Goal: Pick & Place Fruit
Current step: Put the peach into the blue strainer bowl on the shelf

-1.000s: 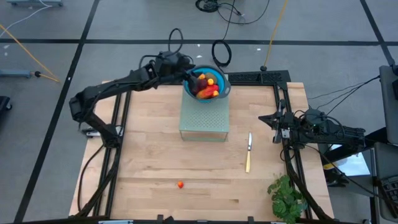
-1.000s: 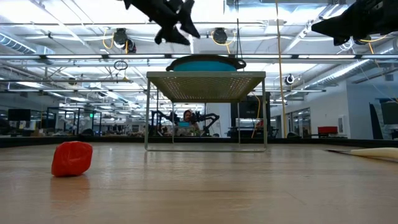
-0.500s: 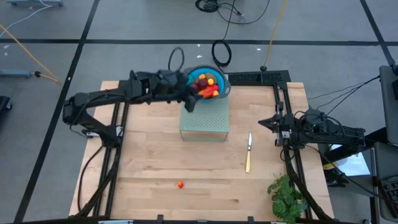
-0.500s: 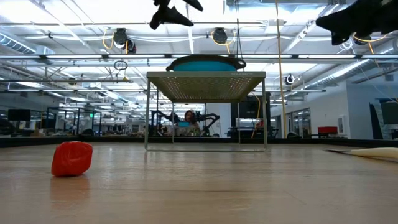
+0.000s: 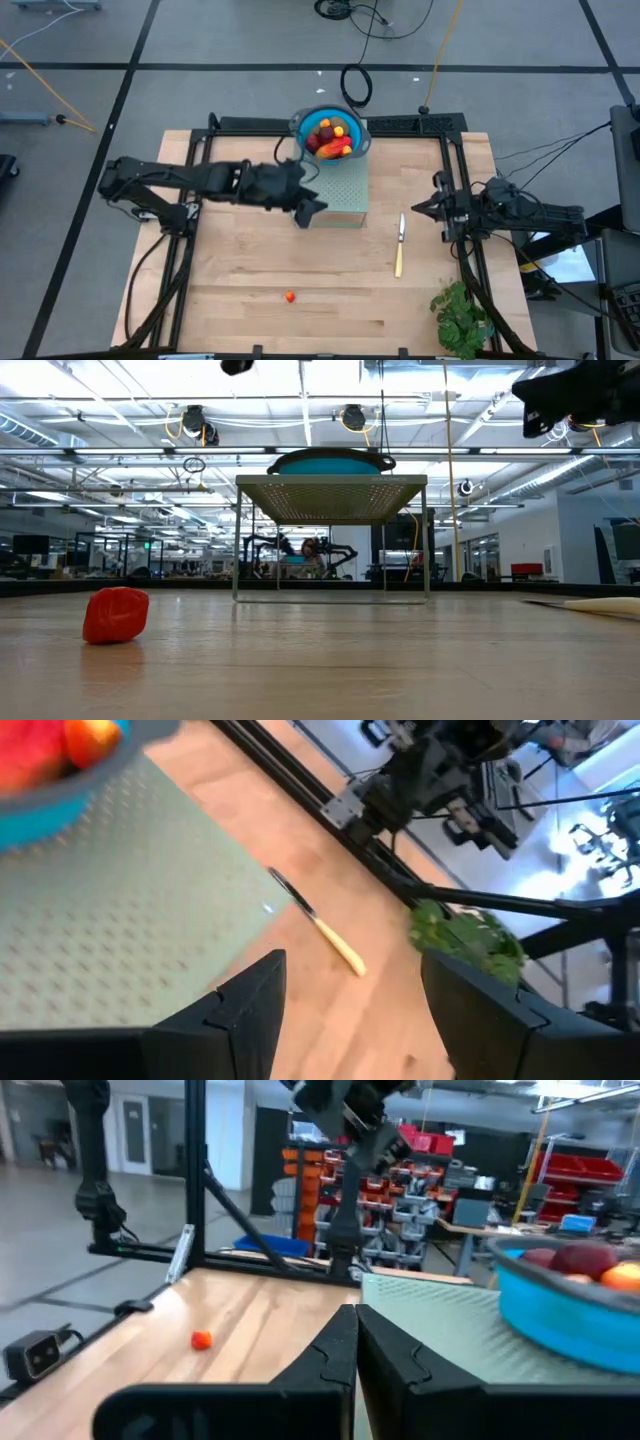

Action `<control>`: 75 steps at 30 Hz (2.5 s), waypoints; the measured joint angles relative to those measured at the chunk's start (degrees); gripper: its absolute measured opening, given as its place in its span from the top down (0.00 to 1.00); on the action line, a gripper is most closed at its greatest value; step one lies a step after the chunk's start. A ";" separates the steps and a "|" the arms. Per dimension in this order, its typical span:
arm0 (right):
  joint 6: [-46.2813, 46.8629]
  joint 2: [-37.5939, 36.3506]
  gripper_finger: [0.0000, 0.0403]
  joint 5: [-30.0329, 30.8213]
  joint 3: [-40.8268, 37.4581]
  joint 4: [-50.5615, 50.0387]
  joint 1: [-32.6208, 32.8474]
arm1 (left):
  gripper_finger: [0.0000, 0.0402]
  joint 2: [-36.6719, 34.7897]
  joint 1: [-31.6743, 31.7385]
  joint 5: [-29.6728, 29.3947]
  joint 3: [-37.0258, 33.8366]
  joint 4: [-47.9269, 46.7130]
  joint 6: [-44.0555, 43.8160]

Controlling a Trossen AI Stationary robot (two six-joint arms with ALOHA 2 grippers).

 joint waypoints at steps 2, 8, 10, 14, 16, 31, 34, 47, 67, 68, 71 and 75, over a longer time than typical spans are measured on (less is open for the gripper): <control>1.38 0.00 1.00 -1.04 -2.44 2.86 0.00 | 0.42 0.00 -2.57 -1.89 0.00 -0.23 -2.90; 3.48 0.00 1.00 -1.13 -7.53 8.49 0.00 | 0.42 0.72 -10.54 -6.34 0.00 -1.60 -13.61; 3.50 0.00 1.00 -1.13 -8.32 9.72 0.00 | 0.42 1.96 -12.88 -7.90 0.00 -1.80 -16.95; 3.44 0.00 1.00 -2.71 -9.09 10.08 0.00 | 0.42 4.78 -17.18 -10.06 -0.04 -3.84 -23.10; 3.21 0.00 1.00 -2.94 -9.42 9.87 0.00 | 0.42 6.58 -18.69 -10.41 -0.04 -4.89 -25.62; -3.45 0.00 1.00 10.54 -11.77 9.70 -0.02 | 0.42 22.25 -21.58 -1.32 -0.04 -5.81 -30.08; -4.17 0.00 1.00 11.36 -11.77 9.25 -0.02 | 0.42 24.89 -21.58 1.38 -0.04 -6.04 -30.16; -4.24 0.00 1.00 11.18 -11.77 7.94 -0.02 | 0.42 27.35 -22.04 12.05 -0.04 -16.21 -38.83; -4.13 0.00 1.00 11.12 -11.77 6.84 -0.02 | 0.42 31.92 -23.33 11.48 -0.22 -18.51 -39.60; -4.14 0.01 1.00 11.11 -11.77 6.81 -0.02 | 0.42 32.42 -23.33 12.51 -0.22 -18.54 -39.70; -4.19 0.00 1.00 11.11 -11.77 6.72 -0.02 | 0.42 34.00 -23.36 15.23 -0.22 -18.35 -39.68; -4.13 0.00 1.00 11.13 -11.77 6.37 -0.02 | 0.42 35.22 -23.76 16.00 -0.13 -17.44 -39.64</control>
